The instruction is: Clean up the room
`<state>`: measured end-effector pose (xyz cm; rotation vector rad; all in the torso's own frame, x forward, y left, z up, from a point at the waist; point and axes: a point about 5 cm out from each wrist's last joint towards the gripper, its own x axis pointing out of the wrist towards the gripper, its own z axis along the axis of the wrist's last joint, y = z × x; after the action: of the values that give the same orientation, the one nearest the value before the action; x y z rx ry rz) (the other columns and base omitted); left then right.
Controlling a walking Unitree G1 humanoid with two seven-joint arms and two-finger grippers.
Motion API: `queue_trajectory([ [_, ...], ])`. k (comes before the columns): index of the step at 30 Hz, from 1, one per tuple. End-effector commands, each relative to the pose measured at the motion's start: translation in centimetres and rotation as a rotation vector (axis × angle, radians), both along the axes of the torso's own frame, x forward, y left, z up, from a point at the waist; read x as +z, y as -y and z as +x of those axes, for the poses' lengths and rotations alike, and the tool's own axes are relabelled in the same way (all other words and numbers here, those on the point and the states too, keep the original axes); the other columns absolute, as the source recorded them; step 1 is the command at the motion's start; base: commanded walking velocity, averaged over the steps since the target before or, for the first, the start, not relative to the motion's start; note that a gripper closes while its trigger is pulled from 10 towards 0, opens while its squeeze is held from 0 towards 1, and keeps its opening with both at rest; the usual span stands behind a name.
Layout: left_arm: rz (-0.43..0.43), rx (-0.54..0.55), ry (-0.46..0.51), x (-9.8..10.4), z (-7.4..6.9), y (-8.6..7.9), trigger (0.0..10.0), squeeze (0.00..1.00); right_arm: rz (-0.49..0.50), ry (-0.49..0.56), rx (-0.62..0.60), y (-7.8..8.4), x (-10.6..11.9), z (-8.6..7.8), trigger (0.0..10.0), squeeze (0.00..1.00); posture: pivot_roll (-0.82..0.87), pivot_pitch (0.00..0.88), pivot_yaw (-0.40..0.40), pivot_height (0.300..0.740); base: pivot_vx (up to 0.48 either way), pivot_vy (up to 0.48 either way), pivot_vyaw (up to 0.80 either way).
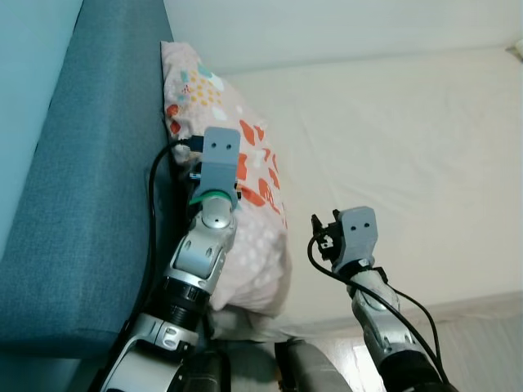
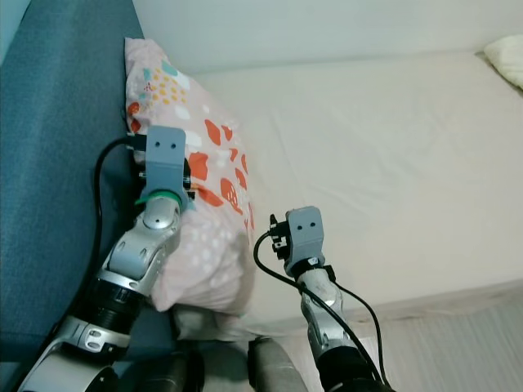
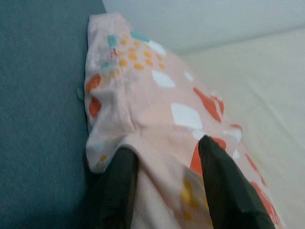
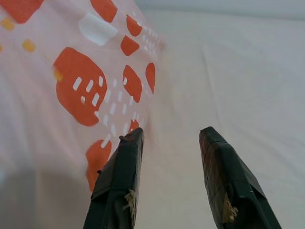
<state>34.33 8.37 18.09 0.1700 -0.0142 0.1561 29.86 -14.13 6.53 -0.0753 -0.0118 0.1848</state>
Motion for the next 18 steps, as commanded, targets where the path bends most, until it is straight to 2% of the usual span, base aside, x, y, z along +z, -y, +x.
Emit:
queue_trajectory([
  [1, 0.068, 0.005, 0.13, 1.3, -0.6, -1.3, 10.0, 0.0, 0.004, -0.024, 0.001, 0.1, -0.8, -0.6, 10.0, 0.0, 0.0, 0.131, 0.07, 0.74, 0.0, 0.0, 0.0],
  [3, 0.068, 0.005, 0.13, 1.3, -0.6, -1.3, 10.0, 0.0, 0.004, -0.024, 0.001, 0.1, -0.8, -0.6, 10.0, 0.0, 0.0, 0.131, 0.07, 0.74, 0.0, 0.0, 0.0],
  [5, 0.106, -0.012, 0.223, 2.3, -1.2, -1.7, 10.0, 0.0, 0.006, -0.022, 0.004, 0.0, -0.8, -0.7, 10.0, 0.0, 0.0, 0.131, 0.069, 0.74, 0.0, 0.0, 0.0],
  [6, 0.123, -0.061, 0.281, 3.0, -1.8, -1.8, 10.0, 0.0, 0.008, -0.017, 0.007, 0.0, -0.7, -0.7, 10.0, 0.0, 0.0, 0.13, 0.067, 0.74, 0.0, 0.0, 0.0],
  [7, 0.123, -0.061, 0.281, 3.0, -1.8, -1.8, 10.0, 0.0, 0.008, -0.017, 0.007, 0.0, -0.7, -0.7, 10.0, 0.0, 0.0, 0.13, 0.067, 0.74, 0.0, 0.0, 0.0],
  [9, 0.182, -0.169, 0.371, 3.9, -3.2, -1.5, 10.0, 0.0, 0.012, -0.002, 0.013, 0.0, -0.4, -0.7, 10.0, 0.0, 0.01, 0.124, 0.06, 0.74, 0.0, 0.0, 0.0],
  [11, 0.238, -0.267, 0.411, 4.0, -4.3, -1.1, 10.0, 0.0, 0.013, 0.018, 0.025, -0.1, 0.0, -0.7, 10.0, 0.0, 0.01, 0.118, 0.054, 0.74, 0.0, 0.0, 0.0],
  [12, 0.238, -0.267, 0.411, 4.0, -4.3, -1.1, 10.0, 0.0, 0.013, 0.018, 0.025, -0.1, 0.0, -0.7, 10.0, 0.0, 0.01, 0.118, 0.054, 0.74, 0.0, 0.0, 0.0],
  [13, 0.249, -0.32, 0.395, 3.4, -4.7, -0.8, 10.0, 0.0, 0.017, 0.035, 0.035, -0.3, 0.3, -0.7, 10.0, 0.0, 0.01, 0.11, 0.049, 0.74, 0.0, 0.0, 0.0],
  [15, 0.221, -0.434, 0.282, 1.0, -5.5, -0.2, 10.0, 0.0, 0.039, 0.075, 0.054, -1.0, 1.3, -0.7, 10.0, 0.0, 0.01, 0.088, 0.043, 0.74, 0.0, 0.0, 0.0],
  [16, 0.221, -0.434, 0.282, 1.0, -5.5, -0.2, 10.0, 0.0, 0.039, 0.075, 0.054, -1.0, 1.3, -0.7, 10.0, 0.0, 0.01, 0.088, 0.043, 0.74, 0.0, 0.0, 0.0],
  [18, 0.17, -0.481, 0.205, -0.3, -5.8, 0.1, 10.0, 0.0, 0.053, 0.091, 0.059, -1.3, 1.7, -0.7, 10.0, 0.0, 0.0, 0.085, 0.041, 0.74, 0.0, 0.0, 0.0],
])
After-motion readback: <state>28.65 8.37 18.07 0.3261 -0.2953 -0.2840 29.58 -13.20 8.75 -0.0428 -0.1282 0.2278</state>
